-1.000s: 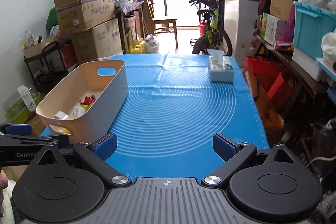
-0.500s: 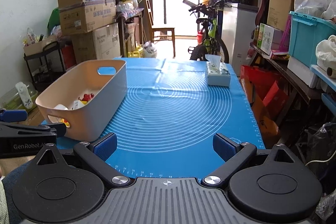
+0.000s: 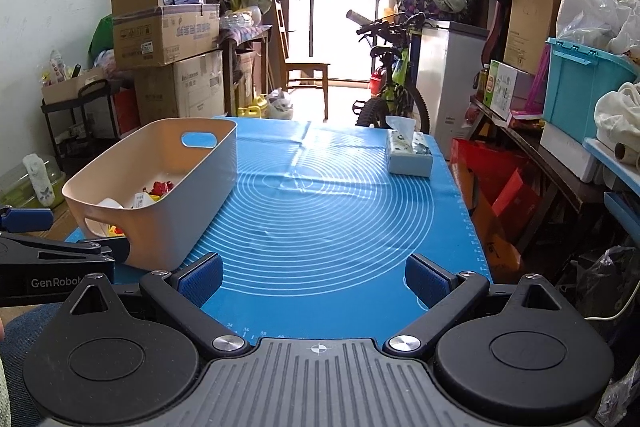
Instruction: Organize rigid objects
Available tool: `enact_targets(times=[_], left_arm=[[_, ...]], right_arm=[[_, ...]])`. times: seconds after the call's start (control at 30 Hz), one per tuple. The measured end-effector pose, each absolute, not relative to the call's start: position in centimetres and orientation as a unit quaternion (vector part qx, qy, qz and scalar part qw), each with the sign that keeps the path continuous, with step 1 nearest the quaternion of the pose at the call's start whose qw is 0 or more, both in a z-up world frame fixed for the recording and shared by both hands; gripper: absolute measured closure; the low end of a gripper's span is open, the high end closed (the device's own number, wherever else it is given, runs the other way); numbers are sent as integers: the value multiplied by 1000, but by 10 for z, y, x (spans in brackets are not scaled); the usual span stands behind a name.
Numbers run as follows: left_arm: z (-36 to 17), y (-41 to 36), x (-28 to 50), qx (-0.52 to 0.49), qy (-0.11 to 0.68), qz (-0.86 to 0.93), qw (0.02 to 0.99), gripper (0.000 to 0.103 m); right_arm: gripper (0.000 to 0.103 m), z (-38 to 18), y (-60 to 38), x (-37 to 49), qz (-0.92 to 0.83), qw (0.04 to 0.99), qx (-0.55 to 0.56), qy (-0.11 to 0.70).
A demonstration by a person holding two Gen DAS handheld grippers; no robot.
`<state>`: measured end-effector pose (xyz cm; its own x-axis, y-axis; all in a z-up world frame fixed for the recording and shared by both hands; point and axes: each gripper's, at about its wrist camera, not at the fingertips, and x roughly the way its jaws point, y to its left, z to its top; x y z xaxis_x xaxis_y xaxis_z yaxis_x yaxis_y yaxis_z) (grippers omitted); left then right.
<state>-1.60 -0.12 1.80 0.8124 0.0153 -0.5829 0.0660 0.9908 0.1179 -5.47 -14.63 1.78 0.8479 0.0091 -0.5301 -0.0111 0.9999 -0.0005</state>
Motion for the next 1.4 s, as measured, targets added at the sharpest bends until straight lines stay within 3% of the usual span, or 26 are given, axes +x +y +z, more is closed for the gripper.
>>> enact_targets(times=[1.4], left_arm=[[15, 1, -15, 62, 308, -16, 949, 18]], right_arm=[[6, 17, -151, -54, -1, 960, 0, 278]])
